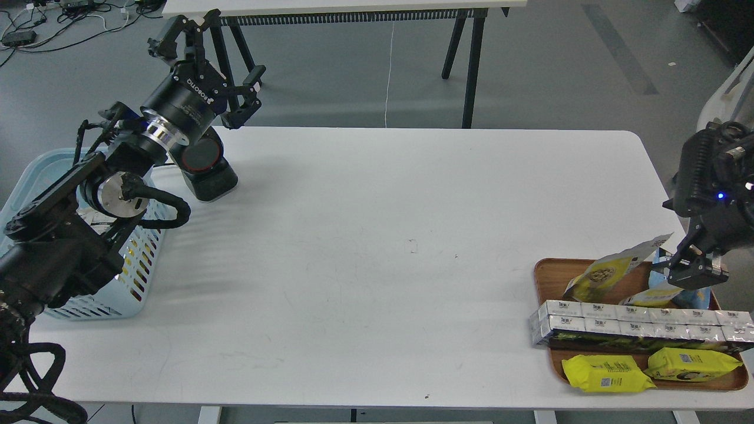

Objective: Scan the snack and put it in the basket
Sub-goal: 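Reach the right gripper down to the yellow snack packet on the tray, then grasp the yellow snack packet with the right gripper and lift it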

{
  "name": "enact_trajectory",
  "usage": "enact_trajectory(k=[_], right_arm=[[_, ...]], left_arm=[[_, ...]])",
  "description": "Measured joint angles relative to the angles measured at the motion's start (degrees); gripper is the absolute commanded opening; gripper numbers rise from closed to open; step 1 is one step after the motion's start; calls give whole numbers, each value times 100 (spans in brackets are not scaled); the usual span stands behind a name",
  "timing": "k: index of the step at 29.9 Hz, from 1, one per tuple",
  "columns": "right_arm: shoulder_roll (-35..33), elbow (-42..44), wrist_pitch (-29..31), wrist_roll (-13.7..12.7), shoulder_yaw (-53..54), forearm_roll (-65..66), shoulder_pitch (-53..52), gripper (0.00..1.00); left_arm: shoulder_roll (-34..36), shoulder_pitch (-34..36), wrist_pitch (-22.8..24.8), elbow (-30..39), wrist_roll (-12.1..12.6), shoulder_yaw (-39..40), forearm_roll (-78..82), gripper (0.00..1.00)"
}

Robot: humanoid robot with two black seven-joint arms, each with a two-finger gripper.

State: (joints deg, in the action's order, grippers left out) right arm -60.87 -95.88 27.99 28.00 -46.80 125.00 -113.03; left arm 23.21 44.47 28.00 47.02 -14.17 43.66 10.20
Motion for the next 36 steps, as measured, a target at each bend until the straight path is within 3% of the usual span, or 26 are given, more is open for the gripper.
enact_trajectory(k=[13,18,21,24,26,30,36], right_arm=[[339,700,0,0,628,0,1106,97],[513,998,0,0,976,0,1528,92],[704,1133,0,0,1241,0,1905,76],[887,1255,0,0,1466,0,2196,43],[985,1305,0,0,1543,0,2278,36],[1066,1324,0,0,1583,0,2306,7],[1107,1323,0,0,1775,0,2346,0]], left_arm=[[-13,-18,0,-17,-6,-7,0,100],[-42,-26,0,-53,-7,-7,0,100],[-107,-26,0,-60,-7,-7,2,100],[-119,-55,0,-62,-7,-7,2,100],[-114,-102,0,-62,-7,-7,2,100],[-59,-157,0,-63,-7,-2,2,100],[-75,-174,0,-62,-6,1,1,100]])
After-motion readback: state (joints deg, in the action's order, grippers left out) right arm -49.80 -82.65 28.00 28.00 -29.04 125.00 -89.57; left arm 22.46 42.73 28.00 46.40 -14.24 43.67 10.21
